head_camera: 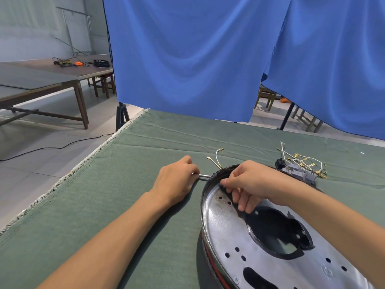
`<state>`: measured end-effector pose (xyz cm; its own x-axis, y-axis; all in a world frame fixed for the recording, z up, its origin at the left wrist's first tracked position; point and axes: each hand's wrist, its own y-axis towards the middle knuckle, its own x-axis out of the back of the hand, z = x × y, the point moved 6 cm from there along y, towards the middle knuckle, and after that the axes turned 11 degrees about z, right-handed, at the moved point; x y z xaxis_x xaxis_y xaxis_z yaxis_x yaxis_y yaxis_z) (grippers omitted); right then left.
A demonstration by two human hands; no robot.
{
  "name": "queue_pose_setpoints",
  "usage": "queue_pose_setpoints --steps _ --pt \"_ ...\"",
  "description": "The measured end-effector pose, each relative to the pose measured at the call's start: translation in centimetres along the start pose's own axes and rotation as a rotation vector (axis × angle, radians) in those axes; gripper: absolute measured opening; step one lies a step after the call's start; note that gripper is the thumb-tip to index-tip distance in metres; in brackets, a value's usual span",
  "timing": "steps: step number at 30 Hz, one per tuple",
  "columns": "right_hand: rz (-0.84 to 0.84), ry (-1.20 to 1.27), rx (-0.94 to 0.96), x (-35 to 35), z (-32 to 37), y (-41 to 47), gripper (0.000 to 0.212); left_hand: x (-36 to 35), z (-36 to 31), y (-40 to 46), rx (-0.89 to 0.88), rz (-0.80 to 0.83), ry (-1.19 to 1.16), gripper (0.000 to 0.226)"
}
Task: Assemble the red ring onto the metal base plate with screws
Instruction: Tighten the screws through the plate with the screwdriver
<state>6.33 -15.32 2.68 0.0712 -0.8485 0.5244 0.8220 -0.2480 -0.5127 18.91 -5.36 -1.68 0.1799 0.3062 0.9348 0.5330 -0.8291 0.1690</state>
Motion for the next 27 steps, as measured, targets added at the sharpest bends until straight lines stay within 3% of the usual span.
queue_pose_setpoints --steps 13,21,27 --pt "-0.015 0.02 0.015 -0.1 -0.4 0.3 0.027 1.5 1.1 0.3 -0.052 -0.023 0.058 0.017" --pt "-0.033 0.071 0.026 -0.2 -0.1 -0.2 0.037 2.9 1.7 0.5 -0.044 -0.062 0.121 0.014" --pt "-0.074 0.087 0.024 -0.3 0.0 -0.4 0.038 1.1 1.3 0.2 0.014 0.079 0.174 0.015"
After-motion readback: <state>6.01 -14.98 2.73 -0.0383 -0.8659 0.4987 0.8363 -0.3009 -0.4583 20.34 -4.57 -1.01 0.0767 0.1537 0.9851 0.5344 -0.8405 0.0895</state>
